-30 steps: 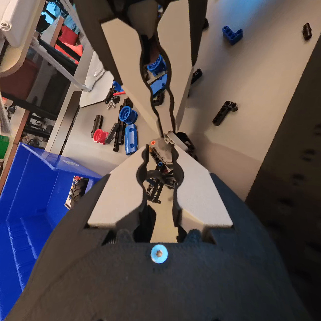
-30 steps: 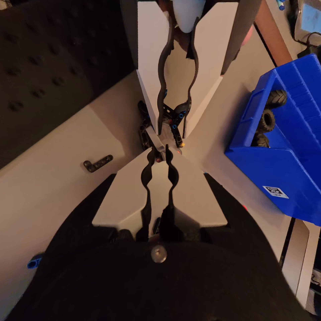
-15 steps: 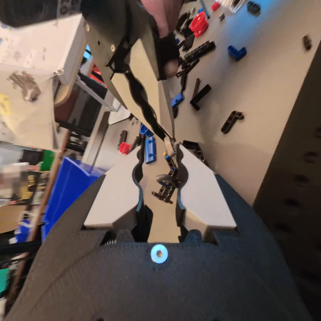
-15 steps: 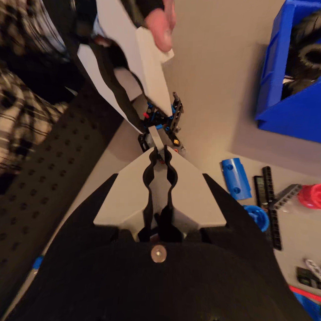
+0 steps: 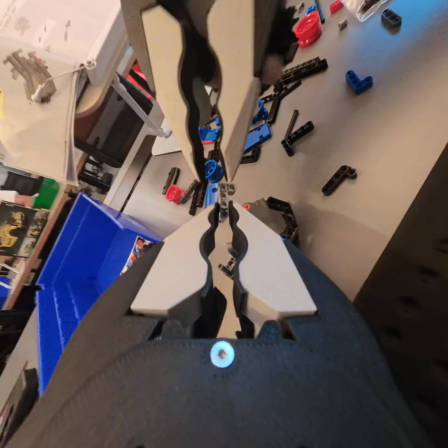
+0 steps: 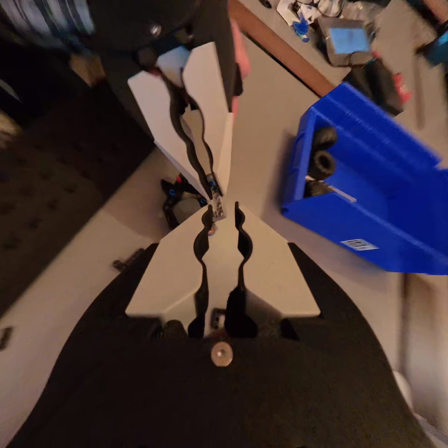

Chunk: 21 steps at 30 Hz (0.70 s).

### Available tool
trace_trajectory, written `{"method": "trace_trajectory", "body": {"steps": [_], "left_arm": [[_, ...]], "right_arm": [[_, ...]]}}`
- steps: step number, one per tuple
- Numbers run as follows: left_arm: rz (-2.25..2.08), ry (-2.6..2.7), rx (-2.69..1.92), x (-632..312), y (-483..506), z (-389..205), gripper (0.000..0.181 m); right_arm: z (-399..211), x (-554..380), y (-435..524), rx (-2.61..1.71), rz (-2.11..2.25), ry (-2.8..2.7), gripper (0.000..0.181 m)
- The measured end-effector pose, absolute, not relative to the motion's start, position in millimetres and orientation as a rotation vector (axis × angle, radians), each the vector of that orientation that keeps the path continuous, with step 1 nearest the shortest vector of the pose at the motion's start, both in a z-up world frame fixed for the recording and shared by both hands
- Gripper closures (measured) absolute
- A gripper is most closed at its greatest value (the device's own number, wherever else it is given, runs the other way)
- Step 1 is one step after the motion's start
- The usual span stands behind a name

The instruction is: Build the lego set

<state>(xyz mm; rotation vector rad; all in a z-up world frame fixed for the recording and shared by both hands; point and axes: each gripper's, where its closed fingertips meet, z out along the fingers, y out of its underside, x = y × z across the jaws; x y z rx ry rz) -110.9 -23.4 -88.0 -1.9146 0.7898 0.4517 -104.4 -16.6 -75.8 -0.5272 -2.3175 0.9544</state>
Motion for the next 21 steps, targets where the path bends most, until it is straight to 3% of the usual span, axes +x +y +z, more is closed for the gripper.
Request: {"method": "trace_trajectory", "body": {"steps": [4, 12, 15, 21], "left_arm": [[0.390, 0.754, -1.947, -110.3, -20.0, -84.6, 0.175], [0.353, 0.723, -2.027, -109.0, -18.8, -91.4, 0.175], [0.404, 0.637, -2.081, -118.8, -23.3, -97.0, 0.141], [0.360, 0.560, -2.136, -119.1, -31.4, -116.3, 0.139]], "right_arm": [[-87.1, -106.2, -18.6, -0.330, 0.623, -2.303, 0.167], [-94.1, -111.2, -18.8, -0.299, 0.563, -2.278, 0.176], [-100.8, -111.0, -15.1, -0.338, 0.619, -2.330, 0.176], [-113.8, -110.3, -21.4, -0.313, 0.724, -2.470, 0.176]]}}
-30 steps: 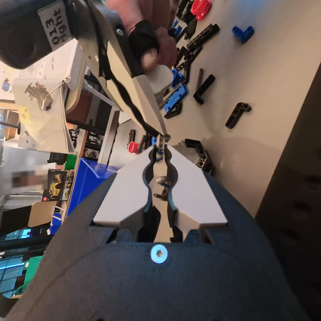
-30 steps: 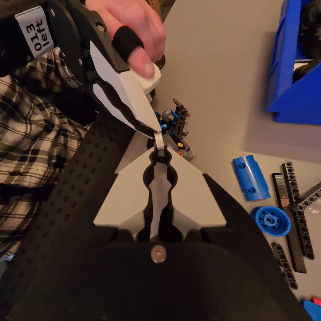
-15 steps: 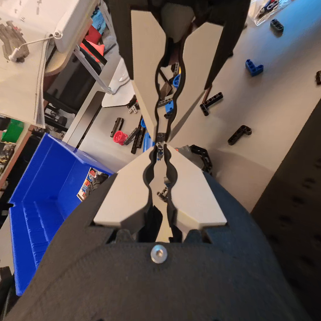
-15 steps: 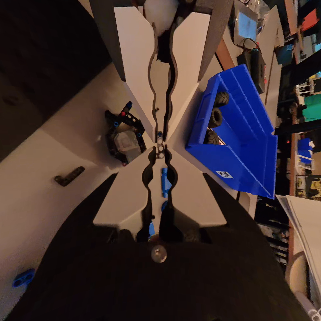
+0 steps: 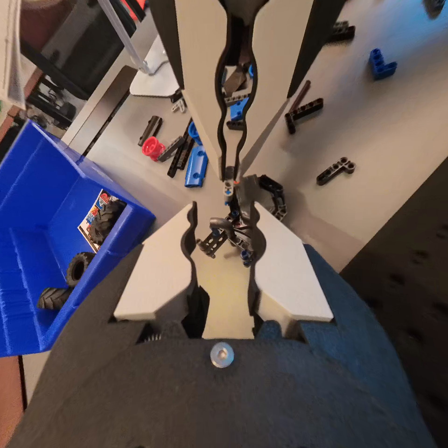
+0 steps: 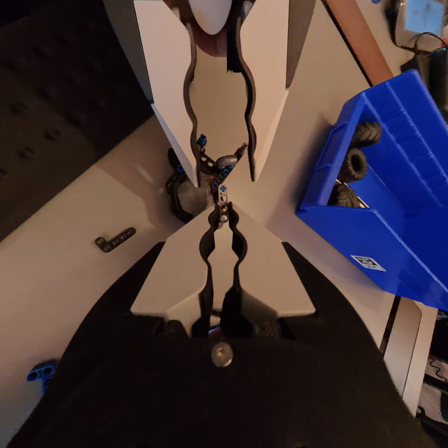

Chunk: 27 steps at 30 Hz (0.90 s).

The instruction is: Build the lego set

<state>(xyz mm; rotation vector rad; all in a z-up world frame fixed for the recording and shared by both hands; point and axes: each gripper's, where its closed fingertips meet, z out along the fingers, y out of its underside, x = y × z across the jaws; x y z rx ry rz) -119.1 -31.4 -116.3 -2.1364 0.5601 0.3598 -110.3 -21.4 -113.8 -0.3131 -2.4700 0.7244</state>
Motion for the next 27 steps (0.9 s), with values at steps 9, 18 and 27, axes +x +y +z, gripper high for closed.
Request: {"method": "trace_trajectory", "body": {"steps": [9, 18, 27], "left_arm": [[0.193, 0.566, -2.166, -119.9, -29.4, -128.8, 0.149], [0.148, 0.598, -2.132, -119.1, -24.7, -129.9, 0.151], [0.149, 0.611, -2.099, -118.9, -23.6, -129.5, 0.151]], "right_arm": [[-122.8, -113.7, -19.7, -0.189, 0.633, -2.666, 0.175], [-123.8, -115.5, -14.3, -0.175, 0.453, -2.757, 0.176], [-122.0, -114.0, -17.5, -0.190, 0.517, -2.743, 0.176]]}}
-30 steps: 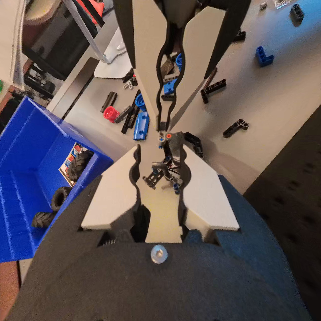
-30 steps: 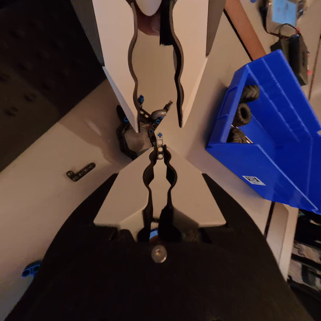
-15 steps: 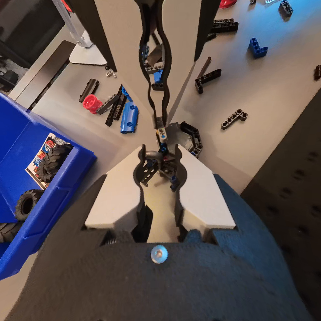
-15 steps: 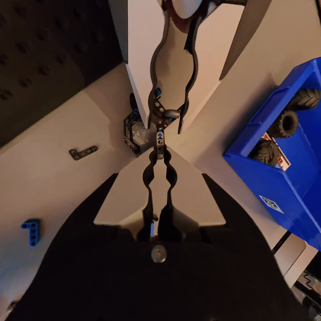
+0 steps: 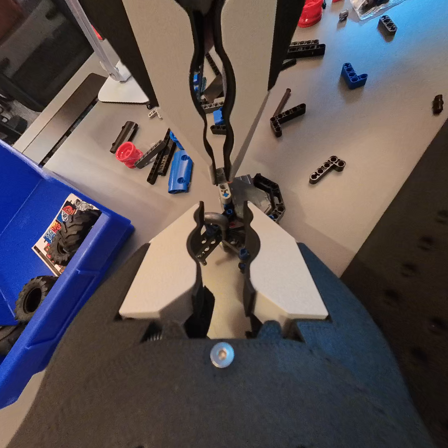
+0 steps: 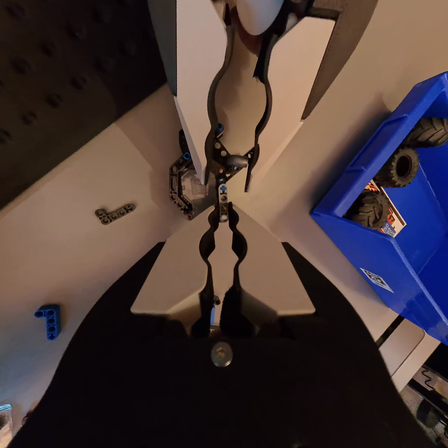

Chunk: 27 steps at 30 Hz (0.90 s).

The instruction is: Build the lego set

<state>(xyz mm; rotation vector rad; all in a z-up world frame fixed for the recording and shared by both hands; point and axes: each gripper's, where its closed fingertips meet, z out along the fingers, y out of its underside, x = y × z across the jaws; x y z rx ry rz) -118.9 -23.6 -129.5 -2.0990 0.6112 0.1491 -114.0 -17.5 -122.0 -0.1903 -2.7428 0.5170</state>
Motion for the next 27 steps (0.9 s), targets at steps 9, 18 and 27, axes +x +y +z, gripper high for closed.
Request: {"method": "trace_trajectory", "body": {"steps": [9, 18, 27], "left_arm": [[0.150, 0.616, -2.076, -119.5, -21.6, -128.9, 0.152], [0.152, 0.621, -2.064, -118.7, -19.4, -129.1, 0.151], [0.141, 0.604, -2.053, -118.3, -18.9, -128.4, 0.150]], "right_arm": [[-123.3, -112.4, -13.4, -0.209, 0.527, -2.716, 0.175], [-127.5, -111.0, -12.4, -0.252, 0.590, -2.701, 0.176], [-128.5, -110.7, -11.7, -0.266, 0.538, -2.727, 0.176]]}}
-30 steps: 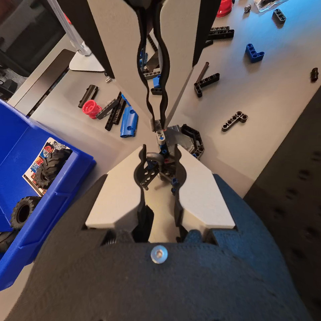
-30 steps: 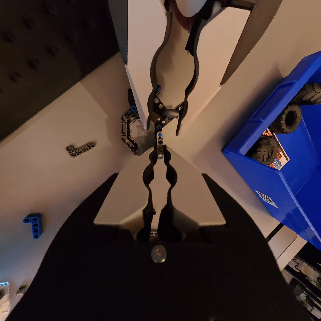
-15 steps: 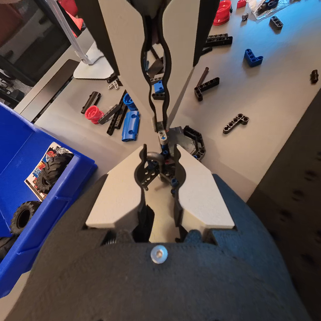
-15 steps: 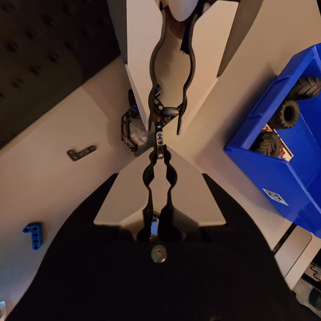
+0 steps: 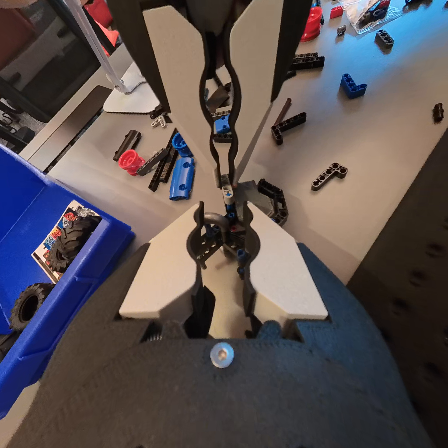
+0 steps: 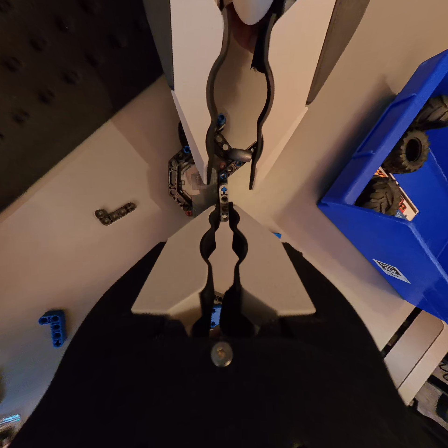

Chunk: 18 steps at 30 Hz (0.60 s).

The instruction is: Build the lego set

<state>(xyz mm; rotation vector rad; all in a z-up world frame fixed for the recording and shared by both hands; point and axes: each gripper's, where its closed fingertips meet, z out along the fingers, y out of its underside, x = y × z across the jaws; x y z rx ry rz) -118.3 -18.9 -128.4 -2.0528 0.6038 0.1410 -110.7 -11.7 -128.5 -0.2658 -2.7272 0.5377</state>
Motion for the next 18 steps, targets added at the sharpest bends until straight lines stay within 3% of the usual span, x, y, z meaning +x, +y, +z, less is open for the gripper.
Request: {"method": "trace_trajectory", "body": {"steps": [18], "left_arm": [[0.086, 0.449, -2.018, -123.2, -18.3, -119.4, 0.161]], "right_arm": [[-132.5, -112.4, -11.4, -0.256, 0.404, -2.754, 0.176]]}}
